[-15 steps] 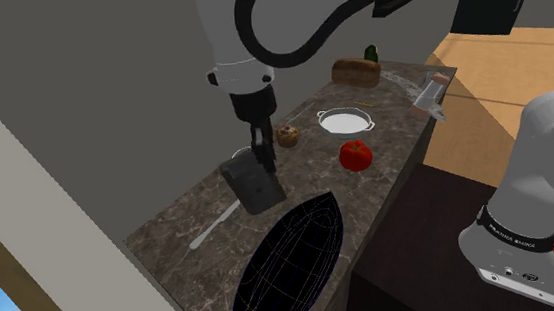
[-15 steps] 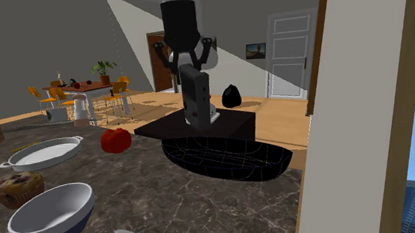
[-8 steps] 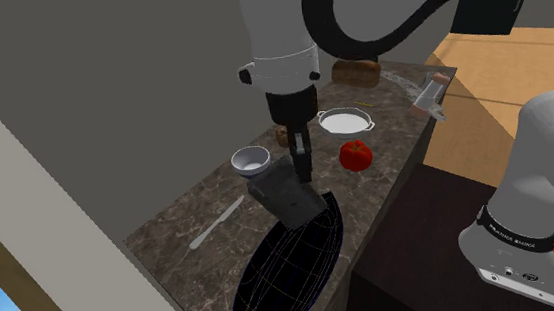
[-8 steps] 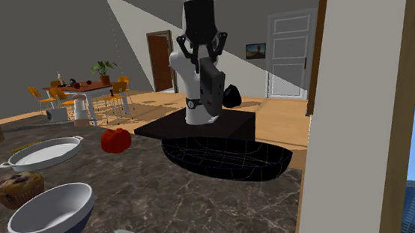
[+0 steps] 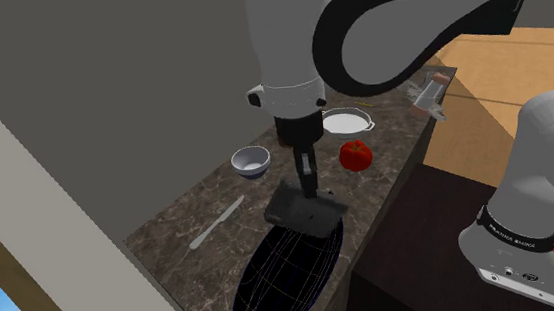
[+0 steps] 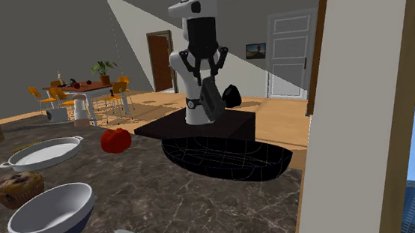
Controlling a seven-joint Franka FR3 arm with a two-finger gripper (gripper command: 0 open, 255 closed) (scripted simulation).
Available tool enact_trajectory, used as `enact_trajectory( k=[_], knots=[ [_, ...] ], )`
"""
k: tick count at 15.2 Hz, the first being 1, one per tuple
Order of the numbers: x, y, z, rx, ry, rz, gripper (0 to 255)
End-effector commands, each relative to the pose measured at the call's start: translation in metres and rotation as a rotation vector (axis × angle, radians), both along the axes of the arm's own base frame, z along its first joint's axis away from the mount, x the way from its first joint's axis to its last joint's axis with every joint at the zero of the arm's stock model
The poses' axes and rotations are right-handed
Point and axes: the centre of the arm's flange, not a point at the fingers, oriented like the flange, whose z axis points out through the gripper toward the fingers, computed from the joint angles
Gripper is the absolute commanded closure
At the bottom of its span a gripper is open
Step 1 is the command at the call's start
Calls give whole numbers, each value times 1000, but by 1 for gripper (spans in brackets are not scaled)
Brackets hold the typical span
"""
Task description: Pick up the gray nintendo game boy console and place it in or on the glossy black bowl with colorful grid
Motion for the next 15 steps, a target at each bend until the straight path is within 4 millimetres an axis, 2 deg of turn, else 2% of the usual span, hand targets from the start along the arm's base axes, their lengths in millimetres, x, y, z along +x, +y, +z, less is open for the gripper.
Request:
enact_trajectory(
  k=[1,12,15],
  knots=[
    [-1,1,-10,1,-1,0,255],
    [-1,1,-68,1,-1,0,255],
    [-1,1,-70,1,-1,0,255]
  ],
)
